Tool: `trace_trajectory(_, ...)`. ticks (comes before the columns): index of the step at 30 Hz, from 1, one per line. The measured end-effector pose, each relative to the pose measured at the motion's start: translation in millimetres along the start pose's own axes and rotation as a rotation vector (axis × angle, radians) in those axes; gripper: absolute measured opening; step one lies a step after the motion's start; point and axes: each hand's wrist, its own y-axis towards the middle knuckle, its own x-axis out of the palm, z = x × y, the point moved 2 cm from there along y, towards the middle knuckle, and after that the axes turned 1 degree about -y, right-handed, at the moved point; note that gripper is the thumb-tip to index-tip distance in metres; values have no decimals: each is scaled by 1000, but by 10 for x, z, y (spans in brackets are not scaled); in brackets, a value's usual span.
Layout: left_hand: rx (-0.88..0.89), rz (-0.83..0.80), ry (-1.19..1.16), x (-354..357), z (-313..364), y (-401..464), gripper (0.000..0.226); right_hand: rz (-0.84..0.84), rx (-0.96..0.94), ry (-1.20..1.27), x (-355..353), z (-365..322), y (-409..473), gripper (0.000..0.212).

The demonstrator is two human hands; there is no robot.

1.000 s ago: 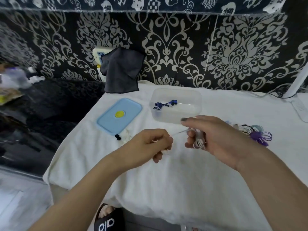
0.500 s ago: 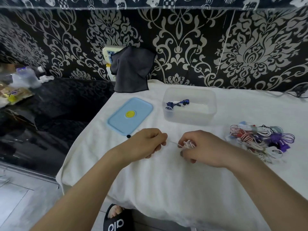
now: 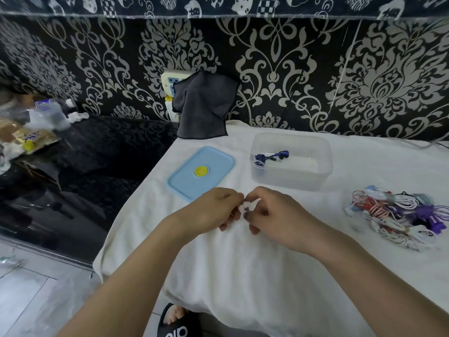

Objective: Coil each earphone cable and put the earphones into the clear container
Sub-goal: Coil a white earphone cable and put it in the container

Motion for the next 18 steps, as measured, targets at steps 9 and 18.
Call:
trace_trajectory(9, 39, 317, 456, -415, -232, -103, 18, 18, 48, 33, -5, -8, 22, 9)
trace_trajectory(18, 118, 188, 536, -377, -381, -107, 13, 13, 35, -4, 28, -25, 21, 9)
